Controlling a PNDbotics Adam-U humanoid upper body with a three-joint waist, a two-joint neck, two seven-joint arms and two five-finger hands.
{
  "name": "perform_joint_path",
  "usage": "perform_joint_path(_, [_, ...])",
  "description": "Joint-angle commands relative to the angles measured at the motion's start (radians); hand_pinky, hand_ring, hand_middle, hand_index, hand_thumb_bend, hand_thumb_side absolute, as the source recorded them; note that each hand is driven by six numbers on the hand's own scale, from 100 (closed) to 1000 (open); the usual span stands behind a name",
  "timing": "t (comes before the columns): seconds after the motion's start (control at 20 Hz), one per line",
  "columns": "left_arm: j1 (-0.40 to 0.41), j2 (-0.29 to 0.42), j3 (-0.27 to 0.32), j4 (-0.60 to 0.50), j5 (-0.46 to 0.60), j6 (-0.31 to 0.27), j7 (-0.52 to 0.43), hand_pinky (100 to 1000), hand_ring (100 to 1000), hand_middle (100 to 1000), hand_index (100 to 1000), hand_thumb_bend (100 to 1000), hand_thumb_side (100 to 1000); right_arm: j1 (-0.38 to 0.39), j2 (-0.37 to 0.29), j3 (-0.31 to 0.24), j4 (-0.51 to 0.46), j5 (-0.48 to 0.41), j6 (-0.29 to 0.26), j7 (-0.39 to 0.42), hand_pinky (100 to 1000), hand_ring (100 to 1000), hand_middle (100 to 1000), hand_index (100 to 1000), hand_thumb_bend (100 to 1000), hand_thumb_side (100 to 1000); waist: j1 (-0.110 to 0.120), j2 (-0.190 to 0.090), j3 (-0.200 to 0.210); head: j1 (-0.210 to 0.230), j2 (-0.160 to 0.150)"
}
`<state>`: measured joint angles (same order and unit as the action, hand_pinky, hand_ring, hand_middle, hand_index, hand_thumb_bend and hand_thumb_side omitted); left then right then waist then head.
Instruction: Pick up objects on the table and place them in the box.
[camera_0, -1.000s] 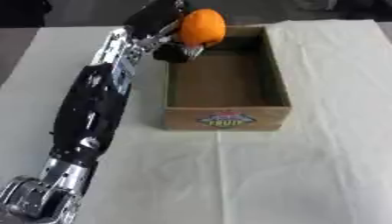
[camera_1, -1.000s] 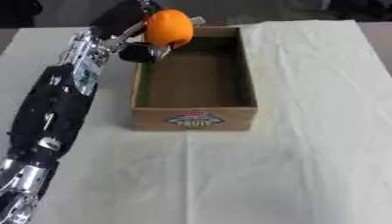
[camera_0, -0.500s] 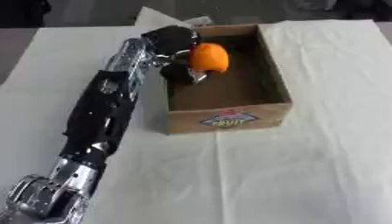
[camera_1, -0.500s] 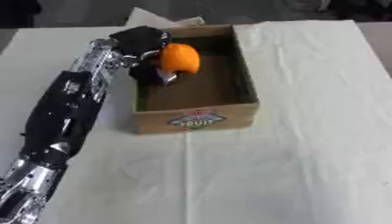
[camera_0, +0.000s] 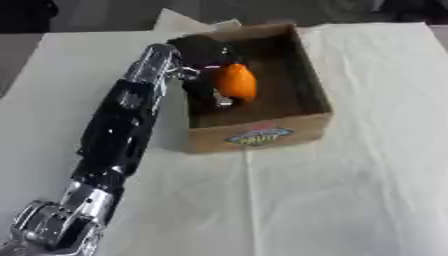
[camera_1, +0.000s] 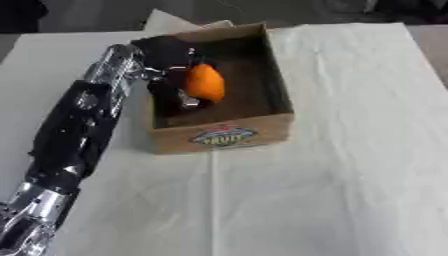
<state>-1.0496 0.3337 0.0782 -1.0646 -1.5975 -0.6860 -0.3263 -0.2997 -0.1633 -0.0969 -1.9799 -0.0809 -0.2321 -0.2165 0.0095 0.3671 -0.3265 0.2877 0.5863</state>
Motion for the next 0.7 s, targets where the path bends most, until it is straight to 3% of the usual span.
perform_joint_path(0.05, [-0.016, 0.016, -0.002, -0.036, -0.025, 0.001, 0.036, 593, 836, 832, 1000, 867, 934, -0.008, -0.011, 0.001, -0.02, -0.007, 0.0, 0.003, 859, 886, 527, 765, 100, 902, -0.005, -0.025, 0.001, -0.001, -0.008])
perform_joint_path(0.1, [-0.015, 0.016, -0.001, -0.039, -0.027, 0.001, 0.045, 604, 843, 834, 1000, 969, 955, -0.008, -0.011, 0.002, -0.02, -0.007, 0.0, 0.004, 859, 886, 527, 765, 100, 901, -0.006, -0.026, 0.002, -0.001, -0.008])
perform_joint_path(0.15, [-0.014, 0.016, 0.001, -0.041, -0.026, 0.001, 0.054, 634, 858, 838, 1000, 1000, 981, -0.007, -0.01, 0.001, -0.02, -0.007, 0.001, 0.004, 859, 886, 527, 765, 100, 901, -0.006, -0.026, 0.003, 0.0, -0.009])
perform_joint_path(0.25, [-0.013, 0.017, 0.006, -0.047, -0.016, 0.003, 0.071, 661, 886, 857, 1000, 1000, 1000, -0.006, -0.01, 0.001, -0.02, -0.007, 0.002, 0.004, 859, 886, 527, 764, 100, 901, -0.007, -0.028, 0.004, 0.0, -0.01])
perform_joint_path(0.45, [-0.011, 0.016, 0.022, -0.084, 0.05, 0.034, 0.131, 606, 859, 819, 998, 1000, 1000, -0.003, -0.011, 0.001, -0.02, -0.009, 0.003, 0.002, 859, 886, 527, 764, 100, 900, -0.008, -0.033, 0.008, -0.002, -0.009])
perform_joint_path(0.55, [-0.009, 0.015, 0.031, -0.112, 0.112, 0.061, 0.167, 560, 838, 792, 975, 933, 1000, -0.001, -0.012, 0.0, -0.02, -0.009, 0.004, 0.001, 859, 886, 527, 764, 100, 900, -0.008, -0.036, 0.011, -0.005, -0.007])
perform_joint_path(0.6, [-0.005, 0.015, 0.037, -0.134, 0.159, 0.083, 0.19, 537, 826, 776, 963, 858, 1000, 0.0, -0.013, 0.0, -0.02, -0.009, 0.004, 0.001, 859, 885, 527, 764, 100, 900, -0.008, -0.038, 0.013, -0.007, -0.007])
perform_joint_path(0.7, [0.007, 0.016, 0.047, -0.18, 0.278, 0.14, 0.236, 525, 819, 764, 954, 811, 1000, 0.003, -0.016, -0.002, -0.02, -0.008, 0.004, -0.002, 858, 885, 528, 764, 100, 899, -0.008, -0.043, 0.019, -0.014, -0.004])
